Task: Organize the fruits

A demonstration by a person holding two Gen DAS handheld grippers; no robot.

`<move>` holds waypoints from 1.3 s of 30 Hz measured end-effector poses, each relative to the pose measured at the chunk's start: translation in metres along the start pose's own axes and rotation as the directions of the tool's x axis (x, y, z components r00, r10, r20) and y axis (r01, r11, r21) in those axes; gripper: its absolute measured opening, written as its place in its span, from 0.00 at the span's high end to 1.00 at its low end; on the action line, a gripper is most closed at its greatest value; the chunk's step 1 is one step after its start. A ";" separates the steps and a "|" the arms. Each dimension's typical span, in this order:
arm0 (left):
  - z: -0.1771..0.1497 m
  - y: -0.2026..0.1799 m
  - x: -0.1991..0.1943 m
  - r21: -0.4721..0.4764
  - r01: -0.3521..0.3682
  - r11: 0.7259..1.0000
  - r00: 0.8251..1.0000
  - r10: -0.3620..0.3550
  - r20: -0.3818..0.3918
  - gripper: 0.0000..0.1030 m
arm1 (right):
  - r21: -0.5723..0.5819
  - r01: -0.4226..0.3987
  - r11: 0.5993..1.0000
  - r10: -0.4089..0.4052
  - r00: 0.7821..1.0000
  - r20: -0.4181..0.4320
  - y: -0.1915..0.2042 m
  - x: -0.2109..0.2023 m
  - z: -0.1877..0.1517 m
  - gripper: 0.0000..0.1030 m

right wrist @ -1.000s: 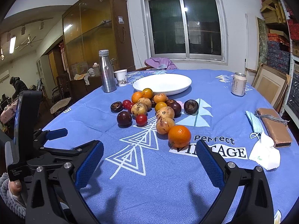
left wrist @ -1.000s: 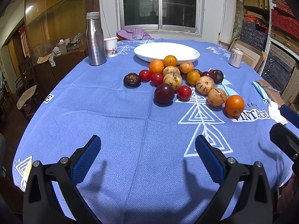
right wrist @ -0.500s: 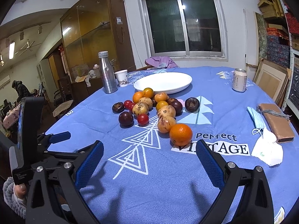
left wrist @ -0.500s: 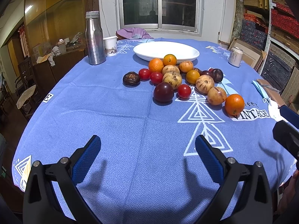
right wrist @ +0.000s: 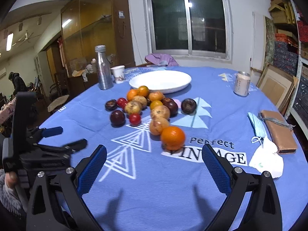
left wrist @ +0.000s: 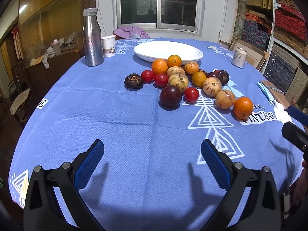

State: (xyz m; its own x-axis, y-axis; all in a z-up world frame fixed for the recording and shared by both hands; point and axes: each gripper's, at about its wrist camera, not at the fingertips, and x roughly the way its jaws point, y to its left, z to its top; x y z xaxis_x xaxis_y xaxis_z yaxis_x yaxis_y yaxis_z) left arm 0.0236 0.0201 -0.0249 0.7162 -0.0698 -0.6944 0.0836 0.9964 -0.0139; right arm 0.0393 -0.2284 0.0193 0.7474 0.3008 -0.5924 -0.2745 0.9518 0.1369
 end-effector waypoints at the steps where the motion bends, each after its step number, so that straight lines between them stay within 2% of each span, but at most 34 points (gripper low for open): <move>1: 0.003 0.005 0.003 0.001 0.015 1.000 1.000 -0.015 -0.009 0.04 | 0.015 -0.010 1.000 0.010 1.000 -0.018 -0.006 0.004 0.001 0.03; 4: 0.014 0.014 0.012 0.013 0.002 1.000 0.999 -0.002 -0.032 0.04 | 0.070 -0.078 0.994 0.082 0.995 -0.054 -0.025 0.013 0.005 0.03; 7: 0.026 0.019 0.031 0.018 0.035 0.999 0.996 -0.033 -0.077 0.04 | 0.058 -0.152 0.987 0.154 0.988 -0.022 -0.028 0.016 0.006 0.03; 8: 0.031 0.022 0.040 0.011 0.076 0.997 0.993 -0.075 -0.094 0.04 | 0.038 -0.184 0.982 0.185 0.983 -0.006 -0.027 0.017 0.006 0.03; 10: 0.038 0.029 0.055 -0.023 0.141 0.990 0.983 -0.143 -0.117 0.04 | -0.008 -0.172 0.985 0.172 0.985 0.003 -0.023 0.019 0.009 0.03; 12: 0.044 0.032 0.066 -0.071 0.244 0.967 0.961 -0.251 -0.118 0.04 | -0.074 -0.142 0.987 0.138 0.989 -0.055 -0.018 0.029 0.012 0.03; 13: 0.048 0.030 0.073 -0.074 0.263 0.962 0.953 -0.271 -0.137 0.04 | -0.097 -0.137 0.986 0.129 0.987 -0.093 -0.017 0.036 0.014 0.03; 14: 0.053 0.025 0.079 -0.051 0.258 0.965 0.952 -0.263 -0.158 0.04 | -0.105 -0.130 0.986 0.119 0.987 -0.110 -0.017 0.040 0.014 0.03; 17: 0.064 0.005 0.085 0.030 0.279 0.960 0.952 -0.272 -0.141 0.04 | -0.103 -0.112 0.988 0.095 0.983 -0.158 -0.023 0.053 0.018 0.03; 20: 0.074 -0.009 0.093 0.065 0.296 0.953 0.948 -0.285 -0.143 0.04 | -0.088 -0.101 0.991 0.086 0.983 -0.163 -0.031 0.064 0.024 0.04; 26: 0.077 -0.023 0.113 0.110 0.272 0.956 0.953 -0.252 -0.169 0.05 | -0.096 -0.146 0.985 0.126 0.974 -0.188 -0.034 0.081 0.024 0.11; 27: 0.077 -0.025 0.115 0.119 0.278 0.953 0.951 -0.255 -0.177 0.06 | -0.089 -0.157 0.984 0.137 0.971 -0.196 -0.035 0.085 0.024 0.14; 28: 0.077 -0.026 0.118 0.125 0.285 0.950 0.948 -0.260 -0.186 0.15 | -0.078 -0.169 0.983 0.150 0.967 -0.205 -0.036 0.087 0.025 0.16; 29: 0.079 -0.030 0.120 0.139 0.289 0.947 0.946 -0.261 -0.192 0.31 | -0.054 -0.191 0.980 0.176 0.962 -0.211 -0.038 0.091 0.027 0.17; 30: 0.079 -0.033 0.122 0.151 0.283 0.947 0.948 -0.252 -0.195 0.36 | -0.032 -0.204 0.978 0.193 0.959 -0.208 -0.041 0.092 0.028 0.20; 35: 0.080 -0.040 0.130 0.172 0.270 0.947 0.951 -0.235 -0.200 0.36 | 0.027 -0.243 0.970 0.242 0.945 -0.221 -0.049 0.096 0.029 0.21; 39: 0.080 -0.039 0.130 0.170 0.273 0.947 0.951 -0.239 -0.195 0.36 | 0.027 -0.248 0.968 0.245 0.926 -0.286 -0.045 0.109 0.027 0.34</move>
State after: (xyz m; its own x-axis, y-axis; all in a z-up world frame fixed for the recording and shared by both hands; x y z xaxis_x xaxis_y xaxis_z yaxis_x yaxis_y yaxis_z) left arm 0.1687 -0.0315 -0.0571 0.5262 -0.2953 -0.7974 0.3921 0.9164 -0.0806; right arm 0.1494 -0.2365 -0.0303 0.4517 0.4946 -0.7425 -0.4348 0.8488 0.3009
